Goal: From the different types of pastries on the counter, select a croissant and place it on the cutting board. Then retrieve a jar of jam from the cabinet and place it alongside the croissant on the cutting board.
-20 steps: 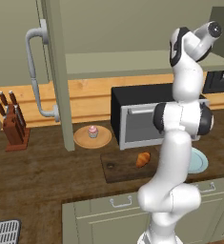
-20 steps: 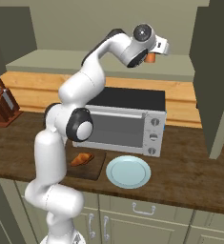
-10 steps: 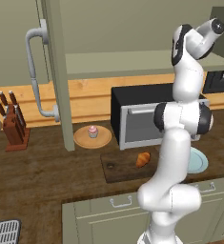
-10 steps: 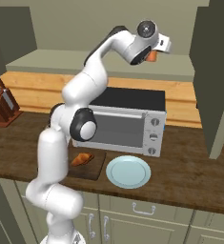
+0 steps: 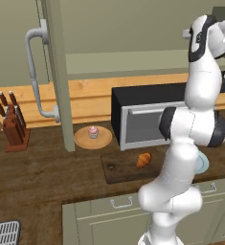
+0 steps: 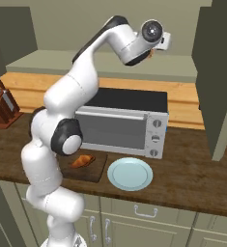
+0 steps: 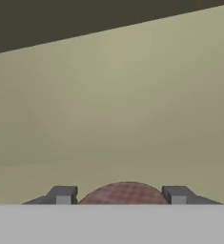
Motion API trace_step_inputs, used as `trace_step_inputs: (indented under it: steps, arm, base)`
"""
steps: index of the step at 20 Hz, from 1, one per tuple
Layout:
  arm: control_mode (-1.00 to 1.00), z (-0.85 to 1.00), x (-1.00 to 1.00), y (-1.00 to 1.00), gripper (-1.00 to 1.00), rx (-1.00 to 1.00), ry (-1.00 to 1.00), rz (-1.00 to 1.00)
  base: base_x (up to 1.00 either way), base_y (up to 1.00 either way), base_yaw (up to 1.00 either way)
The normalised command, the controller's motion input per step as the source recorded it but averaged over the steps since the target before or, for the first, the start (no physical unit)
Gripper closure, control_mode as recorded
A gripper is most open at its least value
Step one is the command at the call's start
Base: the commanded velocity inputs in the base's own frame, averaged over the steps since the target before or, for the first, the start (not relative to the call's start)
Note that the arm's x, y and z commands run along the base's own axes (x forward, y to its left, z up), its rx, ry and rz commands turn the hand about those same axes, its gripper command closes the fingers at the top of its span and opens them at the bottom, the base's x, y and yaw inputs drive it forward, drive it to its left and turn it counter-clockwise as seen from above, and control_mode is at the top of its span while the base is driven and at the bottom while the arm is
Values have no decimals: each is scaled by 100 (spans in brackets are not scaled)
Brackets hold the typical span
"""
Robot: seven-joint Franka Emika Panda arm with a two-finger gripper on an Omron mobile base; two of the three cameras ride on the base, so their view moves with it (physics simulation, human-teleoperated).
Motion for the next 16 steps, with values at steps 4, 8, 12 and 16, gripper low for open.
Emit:
trace_step_inputs:
  steps: [4,8,12,16]
  arm:
    - [-100,-4,-100,79,100,0,-19,20]
    - [-100,-5,-100,94,100,-1,-23,23]
    - [-100,0,-100,85,100,0,-24,22]
    - [-100,-2,-100,81,100,0,-20,25]
  base:
    - [0,0,0]
    - [0,0,0]
    - [0,0,0]
    - [0,0,0]
